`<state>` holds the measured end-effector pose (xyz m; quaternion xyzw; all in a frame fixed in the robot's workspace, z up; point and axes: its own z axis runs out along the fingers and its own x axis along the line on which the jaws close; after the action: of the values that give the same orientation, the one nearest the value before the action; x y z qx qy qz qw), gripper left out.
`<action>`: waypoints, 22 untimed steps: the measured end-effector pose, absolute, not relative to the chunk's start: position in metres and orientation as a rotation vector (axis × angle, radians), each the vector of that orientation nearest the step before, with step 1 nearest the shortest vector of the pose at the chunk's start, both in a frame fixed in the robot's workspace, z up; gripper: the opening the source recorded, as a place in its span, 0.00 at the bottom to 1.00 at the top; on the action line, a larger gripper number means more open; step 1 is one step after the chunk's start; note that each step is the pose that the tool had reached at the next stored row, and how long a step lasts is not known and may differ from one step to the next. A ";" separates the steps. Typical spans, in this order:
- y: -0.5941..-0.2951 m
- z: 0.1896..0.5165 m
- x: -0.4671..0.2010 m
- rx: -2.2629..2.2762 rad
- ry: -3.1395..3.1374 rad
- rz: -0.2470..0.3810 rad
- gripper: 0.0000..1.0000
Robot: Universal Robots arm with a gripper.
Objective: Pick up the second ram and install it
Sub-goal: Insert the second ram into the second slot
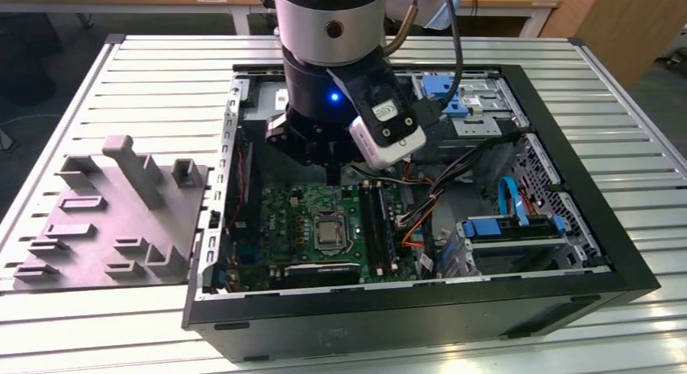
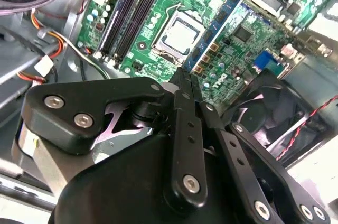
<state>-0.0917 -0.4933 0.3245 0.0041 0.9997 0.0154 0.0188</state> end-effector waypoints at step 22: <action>-0.493 0.323 -0.078 0.016 3.103 0.060 0.11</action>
<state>-0.0780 -0.4929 0.3231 0.0050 0.9996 0.0192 0.0189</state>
